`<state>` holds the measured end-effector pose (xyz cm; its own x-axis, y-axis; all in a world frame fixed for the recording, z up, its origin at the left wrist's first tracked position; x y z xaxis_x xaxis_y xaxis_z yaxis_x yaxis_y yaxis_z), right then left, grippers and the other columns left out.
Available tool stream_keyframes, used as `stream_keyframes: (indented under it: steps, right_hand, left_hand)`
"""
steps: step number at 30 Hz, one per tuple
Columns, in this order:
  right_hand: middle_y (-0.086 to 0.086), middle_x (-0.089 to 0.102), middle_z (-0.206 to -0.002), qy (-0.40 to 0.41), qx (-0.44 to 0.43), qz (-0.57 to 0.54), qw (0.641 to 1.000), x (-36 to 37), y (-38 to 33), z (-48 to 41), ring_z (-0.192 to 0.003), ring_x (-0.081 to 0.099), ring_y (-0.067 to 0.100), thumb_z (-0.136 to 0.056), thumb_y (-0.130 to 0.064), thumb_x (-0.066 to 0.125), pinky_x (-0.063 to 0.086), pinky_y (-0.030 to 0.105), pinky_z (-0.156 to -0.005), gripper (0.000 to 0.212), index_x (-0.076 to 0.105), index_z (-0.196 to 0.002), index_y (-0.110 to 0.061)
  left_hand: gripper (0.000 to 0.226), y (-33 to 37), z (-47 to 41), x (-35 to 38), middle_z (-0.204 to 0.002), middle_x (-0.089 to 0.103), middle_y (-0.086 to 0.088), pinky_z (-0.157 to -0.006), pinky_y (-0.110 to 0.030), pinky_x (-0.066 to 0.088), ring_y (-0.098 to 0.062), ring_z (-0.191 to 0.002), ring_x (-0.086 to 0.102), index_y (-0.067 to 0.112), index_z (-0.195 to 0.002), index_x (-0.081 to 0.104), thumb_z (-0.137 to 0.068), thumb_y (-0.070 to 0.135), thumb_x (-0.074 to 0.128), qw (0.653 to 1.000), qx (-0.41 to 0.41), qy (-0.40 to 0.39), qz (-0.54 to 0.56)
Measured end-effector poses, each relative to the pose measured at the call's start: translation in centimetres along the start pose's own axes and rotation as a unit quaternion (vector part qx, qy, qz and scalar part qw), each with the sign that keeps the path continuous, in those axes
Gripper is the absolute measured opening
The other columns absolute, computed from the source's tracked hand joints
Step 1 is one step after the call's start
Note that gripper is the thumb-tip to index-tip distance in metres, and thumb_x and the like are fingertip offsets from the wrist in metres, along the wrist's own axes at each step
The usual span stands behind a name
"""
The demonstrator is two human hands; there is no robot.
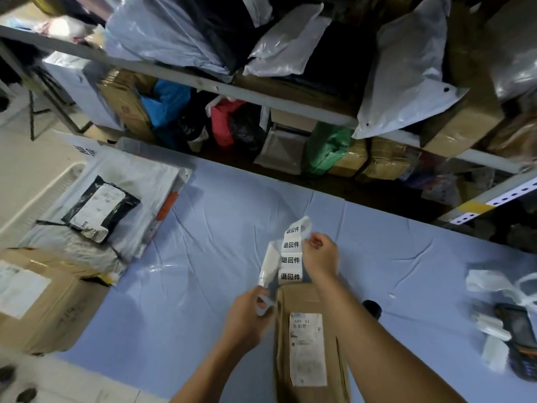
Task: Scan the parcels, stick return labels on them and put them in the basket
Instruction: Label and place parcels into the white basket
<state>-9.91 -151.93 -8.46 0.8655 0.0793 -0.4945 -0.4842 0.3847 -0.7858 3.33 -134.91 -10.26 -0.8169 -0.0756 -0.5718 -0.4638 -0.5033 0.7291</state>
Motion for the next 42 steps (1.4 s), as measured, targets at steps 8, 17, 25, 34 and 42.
stream_keyframes:
  steps: [8, 17, 25, 34, 42]
  right_hand:
    - [0.003, 0.075, -0.098, -0.086, 0.003, 0.006, 0.996, 2.8, -0.5, -1.5, -0.077, 0.068, 0.012, -0.093, -0.019, 0.069, 0.055, 0.025, -0.066, 0.004, 0.072, -0.095, -0.019]
    - [-0.011, 0.069, -0.099, -0.212, -0.152, 0.03, 0.965, -1.3, -0.6, 6.3, -0.09, 0.066, -0.004, -0.096, -0.018, 0.062, 0.055, 0.016, -0.071, 0.015, 0.064, -0.101, -0.032]
    - [-0.01, 0.07, -0.108, -0.201, -0.171, 0.045, 0.964, -2.6, 1.6, 9.0, -0.105, 0.064, 0.007, -0.094, -0.031, 0.066, 0.051, 0.039, -0.096, 0.013, 0.069, -0.106, -0.029]
    - [-0.022, 0.072, -0.1, -0.216, -0.2, -0.022, 0.955, -3.8, -1.1, 11.1, -0.098, 0.067, 0.004, -0.098, -0.032, 0.058, 0.056, 0.024, -0.085, 0.013, 0.07, -0.1, -0.036]
    - [-0.016, 0.071, -0.1, -0.222, -0.235, -0.001, 0.946, -4.2, -2.5, 12.1, -0.095, 0.064, 0.0, -0.092, -0.052, 0.055, 0.05, 0.017, -0.082, 0.03, 0.071, -0.106, -0.031]
  left_hand:
    - [0.023, 1.4, -1.6, -2.3, -0.082, 0.066, 0.003, -0.054, -0.016, 0.041, 0.0, -0.051, 0.049, 0.02, -0.099, 0.067, -0.08, 0.007, 0.071, 0.994, -0.035, 0.026, 0.096]
    - [0.028, 5.9, -0.9, -5.6, -0.09, 0.064, 0.011, -0.065, -0.008, 0.044, 0.001, -0.086, 0.06, 0.037, -0.107, 0.059, -0.085, 0.026, 0.072, 0.95, -0.002, 0.194, 0.245]
    - [0.031, 8.5, 0.8, -6.9, -0.083, 0.073, 0.003, -0.057, -0.015, 0.043, -0.003, -0.069, 0.061, 0.024, -0.086, 0.074, -0.082, -0.007, 0.069, 0.938, 0.113, 0.157, 0.287]
    - [0.021, 9.5, 3.2, -8.2, -0.113, 0.056, 0.002, -0.07, -0.008, 0.044, -0.01, -0.086, 0.06, 0.019, -0.096, 0.078, -0.08, 0.006, 0.079, 0.949, 0.207, 0.191, 0.142]
    - [0.011, 11.2, 4.9, -8.1, -0.1, 0.069, 0.02, -0.081, -0.024, 0.027, -0.003, -0.102, 0.054, 0.036, -0.095, 0.075, -0.09, 0.039, 0.065, 0.922, 0.309, 0.214, -0.096]
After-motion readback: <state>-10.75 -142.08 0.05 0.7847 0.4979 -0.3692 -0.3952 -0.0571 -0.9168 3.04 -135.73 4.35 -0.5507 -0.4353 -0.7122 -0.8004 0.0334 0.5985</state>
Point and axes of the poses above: each hand's wrist, its own z-axis away from the middle knuckle, its own x-axis out of the palm, y = z × x, the point moved 6 cm from there along -z, towards the middle knuckle
